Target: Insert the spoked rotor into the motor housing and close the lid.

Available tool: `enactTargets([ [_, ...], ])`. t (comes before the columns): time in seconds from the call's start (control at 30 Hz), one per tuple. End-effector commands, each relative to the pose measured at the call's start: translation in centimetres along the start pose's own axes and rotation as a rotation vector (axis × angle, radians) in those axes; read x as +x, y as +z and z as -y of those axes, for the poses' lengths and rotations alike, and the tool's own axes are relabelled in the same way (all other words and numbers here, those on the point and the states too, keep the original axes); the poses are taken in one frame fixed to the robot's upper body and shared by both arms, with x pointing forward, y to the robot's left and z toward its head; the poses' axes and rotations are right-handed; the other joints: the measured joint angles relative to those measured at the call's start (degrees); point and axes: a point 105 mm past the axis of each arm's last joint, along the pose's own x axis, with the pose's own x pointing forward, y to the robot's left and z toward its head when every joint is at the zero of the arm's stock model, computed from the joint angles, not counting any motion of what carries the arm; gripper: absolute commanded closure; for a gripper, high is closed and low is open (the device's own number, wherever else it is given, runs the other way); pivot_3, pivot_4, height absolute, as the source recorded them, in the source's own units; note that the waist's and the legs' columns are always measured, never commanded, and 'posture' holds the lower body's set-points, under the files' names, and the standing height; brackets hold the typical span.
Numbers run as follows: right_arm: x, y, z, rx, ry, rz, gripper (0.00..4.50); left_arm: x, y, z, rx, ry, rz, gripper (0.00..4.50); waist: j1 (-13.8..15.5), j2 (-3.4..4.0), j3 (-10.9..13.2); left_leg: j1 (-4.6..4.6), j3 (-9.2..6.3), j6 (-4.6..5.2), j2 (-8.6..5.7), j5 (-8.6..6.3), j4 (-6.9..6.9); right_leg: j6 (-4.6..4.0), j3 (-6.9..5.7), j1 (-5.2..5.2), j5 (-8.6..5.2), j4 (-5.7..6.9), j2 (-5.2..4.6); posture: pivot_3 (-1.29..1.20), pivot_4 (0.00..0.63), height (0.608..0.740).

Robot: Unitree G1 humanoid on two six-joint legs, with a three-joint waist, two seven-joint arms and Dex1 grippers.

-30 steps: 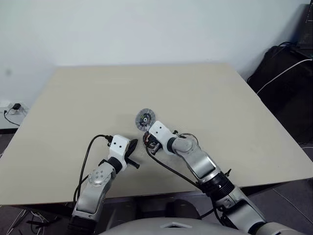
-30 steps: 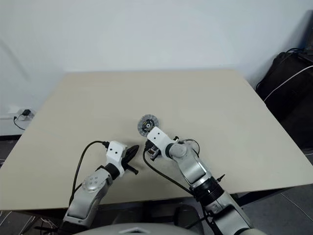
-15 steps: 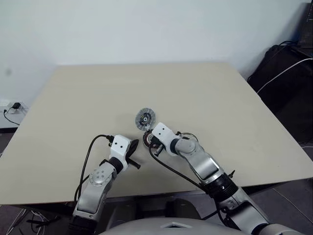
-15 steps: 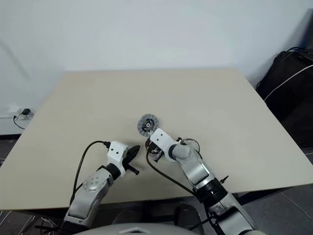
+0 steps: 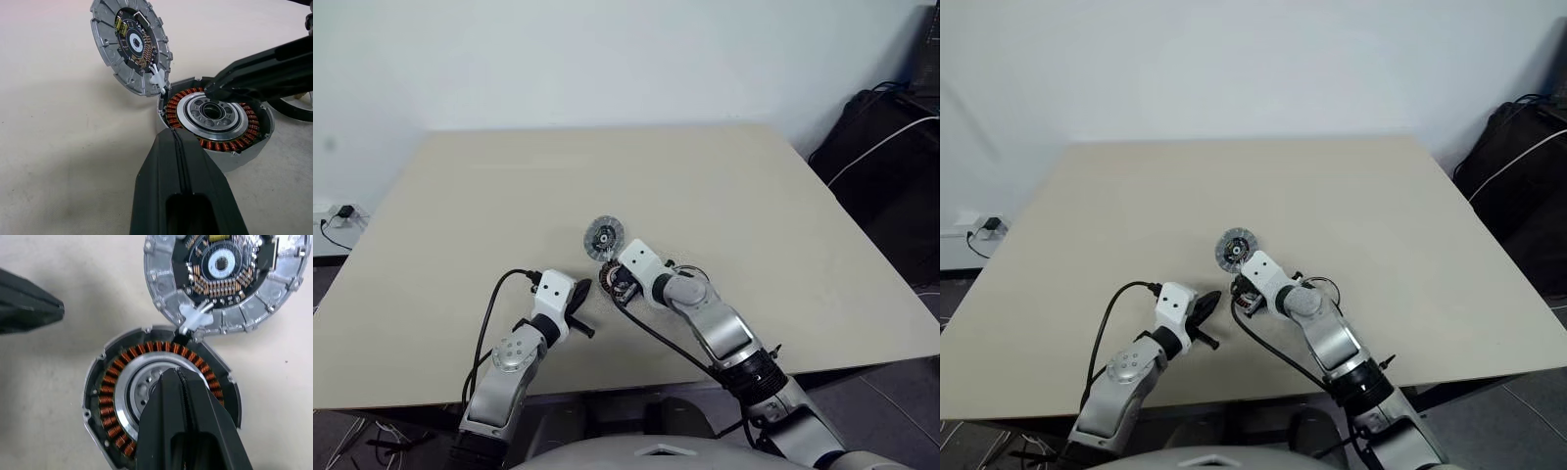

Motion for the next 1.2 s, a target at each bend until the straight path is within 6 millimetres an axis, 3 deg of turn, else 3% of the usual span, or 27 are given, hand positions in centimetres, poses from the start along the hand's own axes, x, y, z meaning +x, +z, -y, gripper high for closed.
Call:
enactTargets([
  [0.03,0.0,1.5,0.8,-0.014,-0.029,0.054,4.47,0.3,0.8,0.1,0.013,-0.006,0.027,4.50,0.0,0.00,0.0,0.00,0.00,0.00,0.00,0.00,0.00,0.00,0.00,0.00,0.00,0.00,0.00,0.00,0.000,0.740],
  [0.6,0.4,-0.3,0.8,-0.009,-0.029,-0.007,4.47,0.2,0.8,0.1,0.012,0.002,0.031,4.50,-0.1,0.00,0.0,0.01,0.01,-0.08,0.00,0.05,0.02,0.00,0.02,0.00,0.00,0.09,0.03,0.00,0.000,0.740],
  [1.0,-0.7,2.0,1.6,0.013,-0.061,0.100,4.47,0.4,0.9,0.2,0.011,-0.008,0.031,4.50,-0.1,-0.01,0.0,0.02,0.01,-0.10,0.00,0.06,0.05,0.00,0.05,0.00,0.01,0.15,0.03,0.00,0.000,0.740],
  [1.2,-0.1,0.4,1.2,0.022,-0.054,0.041,4.47,0.4,0.9,0.3,0.007,-0.010,0.032,4.50,-0.1,-0.02,0.0,0.03,0.01,-0.11,0.00,0.07,0.07,0.00,0.05,0.00,0.01,0.22,0.03,0.00,0.000,0.740],
])
